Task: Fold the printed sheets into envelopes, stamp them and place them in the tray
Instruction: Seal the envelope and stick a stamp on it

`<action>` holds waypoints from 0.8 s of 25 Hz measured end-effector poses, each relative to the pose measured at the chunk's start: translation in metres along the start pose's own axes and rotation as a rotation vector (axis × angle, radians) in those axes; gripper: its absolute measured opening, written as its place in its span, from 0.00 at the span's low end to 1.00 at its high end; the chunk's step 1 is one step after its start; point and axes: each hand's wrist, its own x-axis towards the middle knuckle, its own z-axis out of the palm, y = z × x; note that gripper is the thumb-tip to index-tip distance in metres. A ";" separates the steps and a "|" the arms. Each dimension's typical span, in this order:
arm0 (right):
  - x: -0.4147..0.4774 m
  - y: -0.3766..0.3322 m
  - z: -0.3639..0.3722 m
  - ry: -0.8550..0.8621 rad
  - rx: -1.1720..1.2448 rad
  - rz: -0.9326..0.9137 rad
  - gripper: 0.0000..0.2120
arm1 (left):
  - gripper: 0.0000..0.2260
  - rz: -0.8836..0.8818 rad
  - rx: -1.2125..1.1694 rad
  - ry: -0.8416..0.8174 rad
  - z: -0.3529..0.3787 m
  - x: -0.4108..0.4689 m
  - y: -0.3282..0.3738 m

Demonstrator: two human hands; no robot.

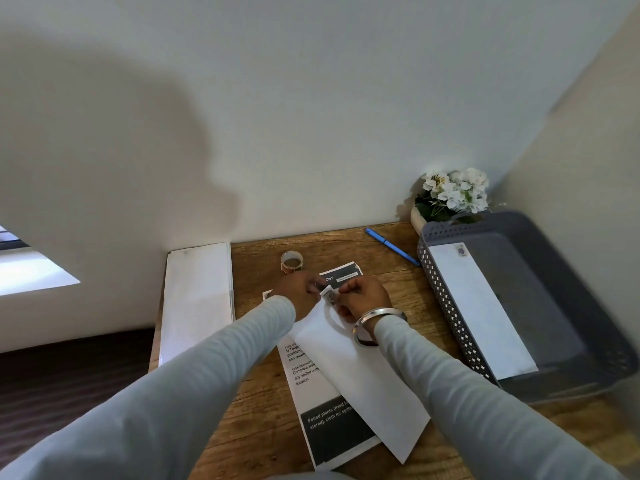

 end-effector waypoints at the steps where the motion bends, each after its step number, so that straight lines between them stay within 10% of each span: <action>1: 0.003 0.002 0.003 0.005 -0.038 -0.008 0.07 | 0.14 -0.004 -0.031 -0.003 0.000 0.001 -0.002; 20: 0.022 0.013 0.012 0.026 -0.151 -0.054 0.10 | 0.16 -0.012 -0.193 -0.132 -0.007 0.001 -0.008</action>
